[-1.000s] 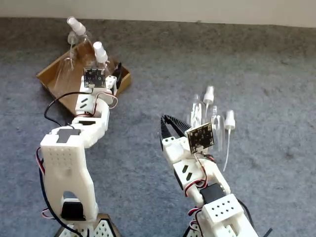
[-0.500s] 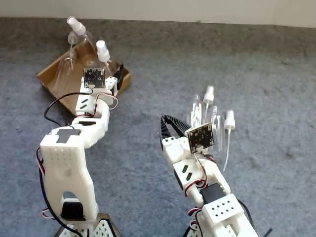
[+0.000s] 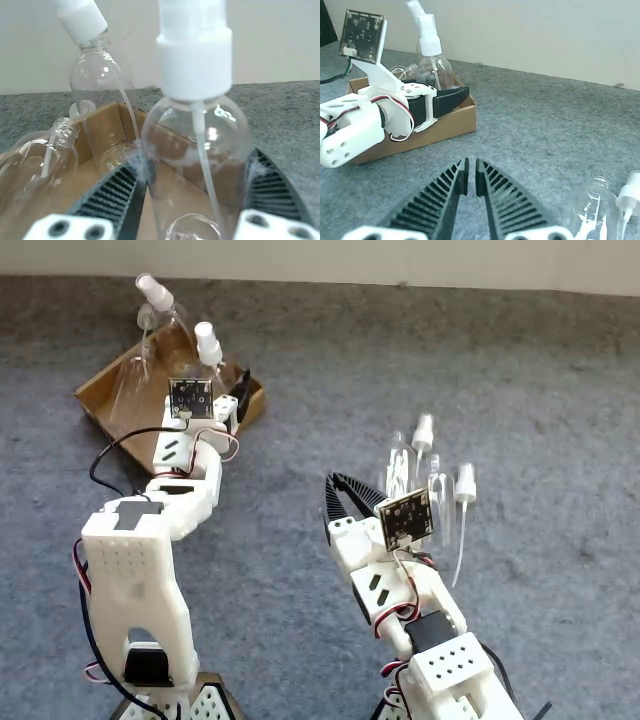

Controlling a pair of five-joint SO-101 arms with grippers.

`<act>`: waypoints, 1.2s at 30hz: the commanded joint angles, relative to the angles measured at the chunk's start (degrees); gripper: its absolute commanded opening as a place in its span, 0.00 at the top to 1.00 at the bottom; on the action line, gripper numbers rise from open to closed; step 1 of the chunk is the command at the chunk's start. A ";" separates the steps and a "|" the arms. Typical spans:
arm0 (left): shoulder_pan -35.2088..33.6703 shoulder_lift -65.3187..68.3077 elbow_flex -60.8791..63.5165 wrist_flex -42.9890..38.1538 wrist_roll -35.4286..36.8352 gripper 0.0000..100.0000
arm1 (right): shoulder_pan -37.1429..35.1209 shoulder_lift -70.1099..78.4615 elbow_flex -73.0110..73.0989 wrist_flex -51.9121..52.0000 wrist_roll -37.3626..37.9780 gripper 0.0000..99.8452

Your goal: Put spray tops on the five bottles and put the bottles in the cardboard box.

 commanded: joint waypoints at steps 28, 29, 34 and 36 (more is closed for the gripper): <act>-1.36 -9.98 7.08 -0.62 -0.35 0.73 | 0.75 -0.40 8.57 0.13 0.44 0.97; -1.27 -9.98 7.08 -0.62 -0.44 0.73 | 0.75 -0.40 8.57 0.13 0.44 0.97; -1.45 -9.98 7.08 -0.62 -0.26 0.73 | 0.75 -0.40 8.57 0.13 0.44 0.97; -1.45 -10.24 7.16 -0.62 -0.26 0.73 | 0.75 -0.40 8.57 0.13 0.44 0.97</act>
